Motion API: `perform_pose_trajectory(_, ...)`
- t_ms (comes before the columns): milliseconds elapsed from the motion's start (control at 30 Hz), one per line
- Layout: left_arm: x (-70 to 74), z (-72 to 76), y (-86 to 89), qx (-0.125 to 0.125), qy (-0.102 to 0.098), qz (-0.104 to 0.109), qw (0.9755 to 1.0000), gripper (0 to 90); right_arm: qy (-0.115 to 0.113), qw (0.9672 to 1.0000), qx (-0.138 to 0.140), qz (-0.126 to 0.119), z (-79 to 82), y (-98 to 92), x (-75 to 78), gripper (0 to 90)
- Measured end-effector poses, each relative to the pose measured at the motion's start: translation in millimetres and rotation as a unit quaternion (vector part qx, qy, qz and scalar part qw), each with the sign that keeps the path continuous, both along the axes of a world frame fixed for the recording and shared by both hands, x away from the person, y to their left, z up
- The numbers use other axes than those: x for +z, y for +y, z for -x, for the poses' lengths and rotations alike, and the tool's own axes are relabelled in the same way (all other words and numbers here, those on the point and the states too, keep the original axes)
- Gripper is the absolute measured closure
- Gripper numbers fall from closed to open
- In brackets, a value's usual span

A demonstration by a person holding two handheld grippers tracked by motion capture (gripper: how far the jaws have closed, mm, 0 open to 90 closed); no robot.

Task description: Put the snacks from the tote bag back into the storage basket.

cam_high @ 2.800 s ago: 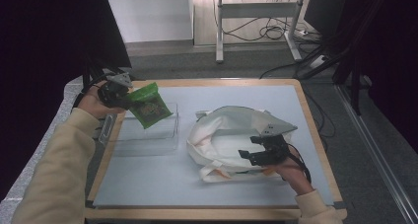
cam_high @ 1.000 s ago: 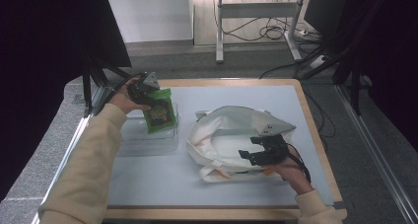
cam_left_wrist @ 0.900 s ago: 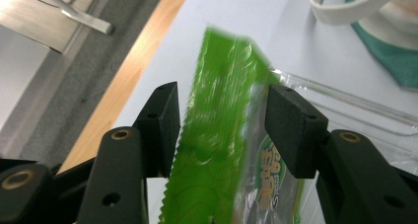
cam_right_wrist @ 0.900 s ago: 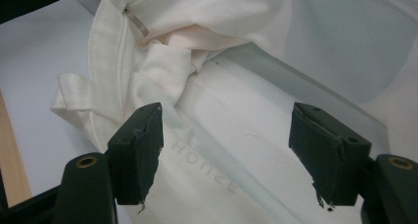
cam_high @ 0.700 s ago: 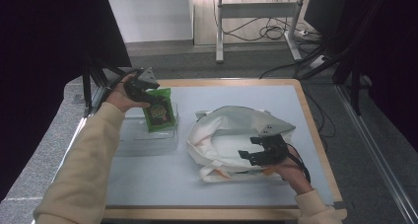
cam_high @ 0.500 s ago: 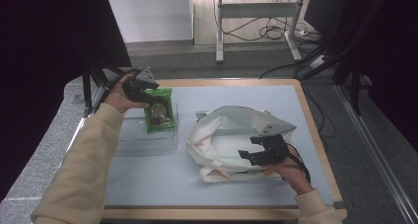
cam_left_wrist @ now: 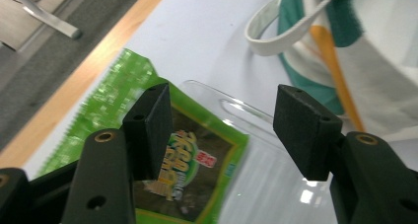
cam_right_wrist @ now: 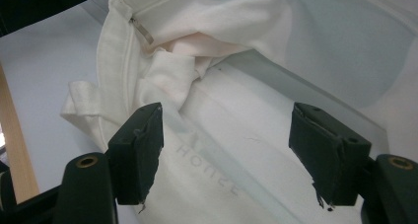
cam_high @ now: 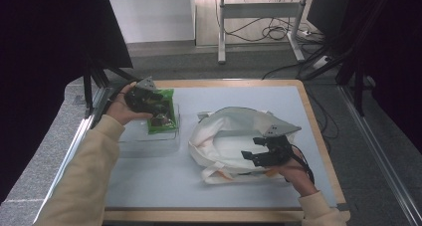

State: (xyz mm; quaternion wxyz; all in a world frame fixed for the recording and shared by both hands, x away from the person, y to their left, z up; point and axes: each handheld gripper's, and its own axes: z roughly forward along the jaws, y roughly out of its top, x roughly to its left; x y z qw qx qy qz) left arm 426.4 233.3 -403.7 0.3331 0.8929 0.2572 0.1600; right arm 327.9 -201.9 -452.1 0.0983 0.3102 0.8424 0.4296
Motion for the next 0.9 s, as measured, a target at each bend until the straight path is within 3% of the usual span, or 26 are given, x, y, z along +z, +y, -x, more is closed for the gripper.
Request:
perform_pose_trajectory(400, -2.0, 33.6, -4.8, -0.003, -0.005, 0.044, 0.9990, 39.3, -0.002, 1.0000, 0.000, 0.001, 2.6, 1.0, 1.0, 29.3)
perform_pose_trajectory(667, -18.1, 58.5, -9.2, -0.007, 0.006, 0.081, 0.9967, 38.6, -0.007, 1.0000, -0.005, 0.000, 3.8, -2.4, 4.1, 29.4)
perform_pose_trajectory(900, -27.8, 79.6, -17.2, -0.009, 0.013, 0.098, 0.9951, 37.8, -0.006, 1.0000, -0.008, -0.002, 3.1, -4.8, 4.6, 29.4)
